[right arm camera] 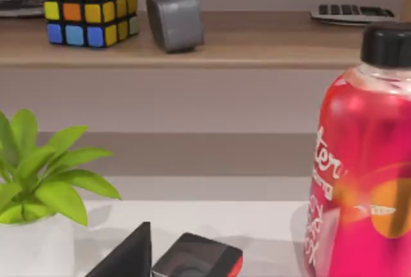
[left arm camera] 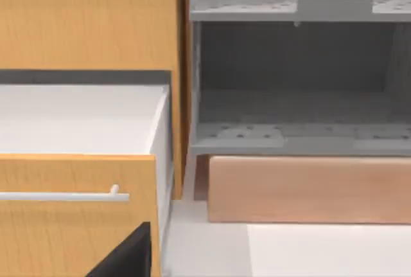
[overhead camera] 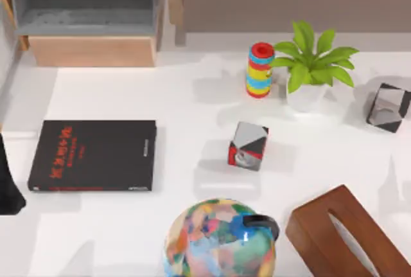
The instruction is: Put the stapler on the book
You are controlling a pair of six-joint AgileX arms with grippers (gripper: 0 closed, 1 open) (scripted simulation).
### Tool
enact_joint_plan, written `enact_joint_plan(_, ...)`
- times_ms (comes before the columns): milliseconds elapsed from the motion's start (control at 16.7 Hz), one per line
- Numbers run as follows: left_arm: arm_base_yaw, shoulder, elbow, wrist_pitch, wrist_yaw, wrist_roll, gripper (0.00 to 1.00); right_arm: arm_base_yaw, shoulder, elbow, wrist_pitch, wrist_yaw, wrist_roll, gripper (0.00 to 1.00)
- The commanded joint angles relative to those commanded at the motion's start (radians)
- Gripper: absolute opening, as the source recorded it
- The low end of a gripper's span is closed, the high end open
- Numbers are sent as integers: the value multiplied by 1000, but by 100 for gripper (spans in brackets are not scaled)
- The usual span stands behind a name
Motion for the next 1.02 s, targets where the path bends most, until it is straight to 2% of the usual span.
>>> enact_joint_plan(240, 11, 23, 19, -19, 3, -3, 100, 0, 0, 0, 0, 0, 0, 100)
enact_joint_plan(480, 85, 202, 167, -163, 21, -13, 100, 0, 0, 0, 0, 0, 0, 100)
enact_joint_plan(720, 189, 542, 461, -406, 43, -4, 100, 0, 0, 0, 0, 0, 0, 100)
enact_joint_plan(1020, 324, 1160, 1015, -703, 55, 48, 100, 0, 0, 0, 0, 0, 0, 100)
